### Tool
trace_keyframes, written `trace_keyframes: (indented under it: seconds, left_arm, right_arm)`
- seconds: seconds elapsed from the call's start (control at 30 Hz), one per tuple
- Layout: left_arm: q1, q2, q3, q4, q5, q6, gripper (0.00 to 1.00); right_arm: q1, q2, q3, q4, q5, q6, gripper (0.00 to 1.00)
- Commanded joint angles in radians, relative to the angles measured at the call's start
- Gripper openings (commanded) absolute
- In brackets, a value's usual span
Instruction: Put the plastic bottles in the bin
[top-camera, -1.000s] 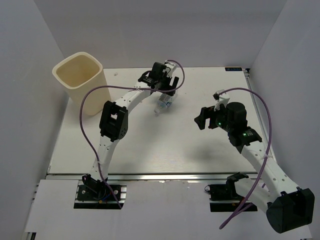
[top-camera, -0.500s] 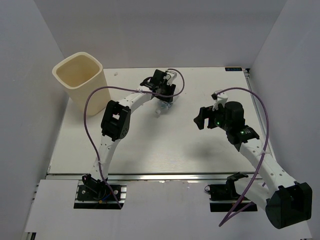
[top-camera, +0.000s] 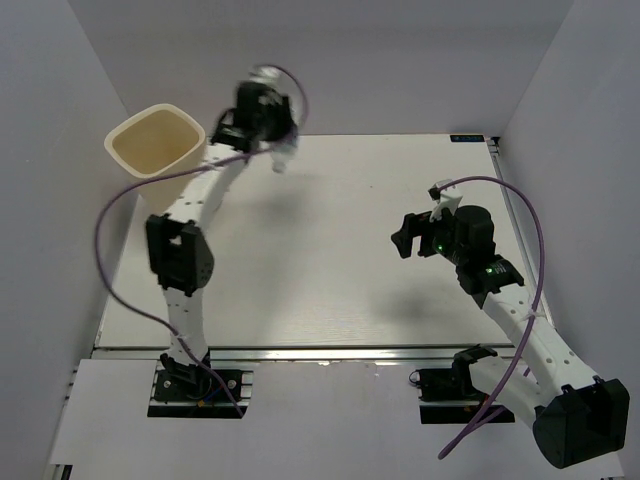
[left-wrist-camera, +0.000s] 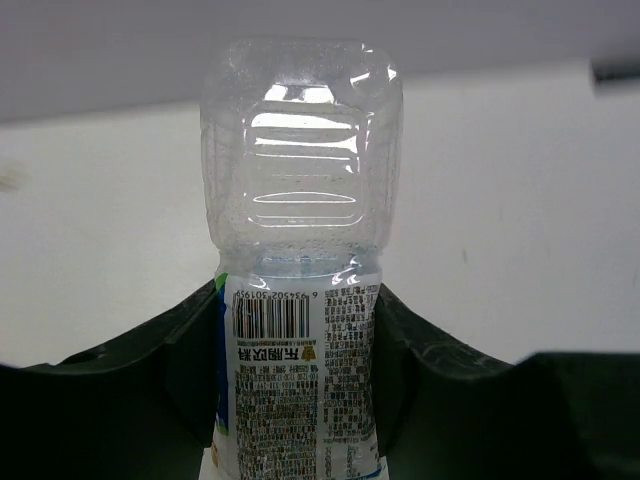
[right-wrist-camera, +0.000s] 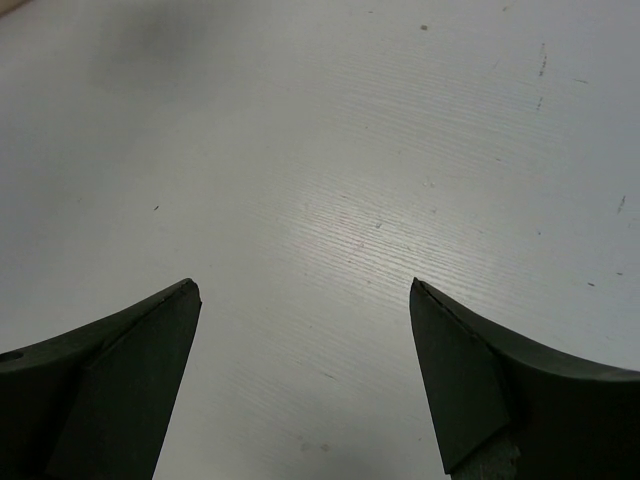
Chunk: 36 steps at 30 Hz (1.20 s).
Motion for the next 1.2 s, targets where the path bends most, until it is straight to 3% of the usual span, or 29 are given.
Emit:
trace_keyframes:
  seconds: [0.0,0.07,0.13,0.37,0.5,0.63,0.7,0.8,1.03,1.17]
  left_arm:
    - [0.238,-0.276,-0.011,0.123,-0.026,-0.149,0.46]
    - [0.363,-0.334,-0.026,0.166,0.044,-0.186,0.46]
    - [0.479,-0.358,-0.025,0.183,0.029,-0.226,0.46]
    - [0.669,-0.381,-0.069,0.180,0.036,-0.286,0.48]
    - [0.699,-0.417,-0.172,0.220,0.106,-0.296,0.59]
    - [0.700,-0.442,-0.214,0.203,0.063,-0.276,0.89]
    - [0.700,-0.456,-0.205,0.185,0.006,-0.273,0.98]
    - [0.702,-0.471,-0.183,0.159,-0.049,-0.276,0.98]
    - [0.700,-0.516,-0.143,0.085,-0.019,-0.293,0.98]
    - [0.700,-0.641,-0.305,0.117,0.048,-0.357,0.98]
  right_arm:
    - [-0.005,-0.016,0.002,0.011,0.058,-0.007,0.89]
    - [-0.007,-0.016,0.005,0.013,0.061,-0.010,0.89]
    - [-0.007,-0.016,0.007,0.013,0.057,-0.015,0.90]
    - [-0.007,-0.013,0.012,0.005,0.086,-0.020,0.89]
    - [-0.007,-0.011,0.018,-0.007,0.091,-0.021,0.89]
    - [-0.007,-0.017,0.019,-0.010,0.095,-0.024,0.89]
    - [-0.007,-0.020,0.021,-0.011,0.097,-0.024,0.89]
    - [-0.007,-0.023,0.021,-0.009,0.095,-0.023,0.89]
    - [-0.008,-0.020,0.018,0.008,0.139,0.023,0.89]
    - [-0.008,-0.048,0.006,0.022,0.152,0.055,0.89]
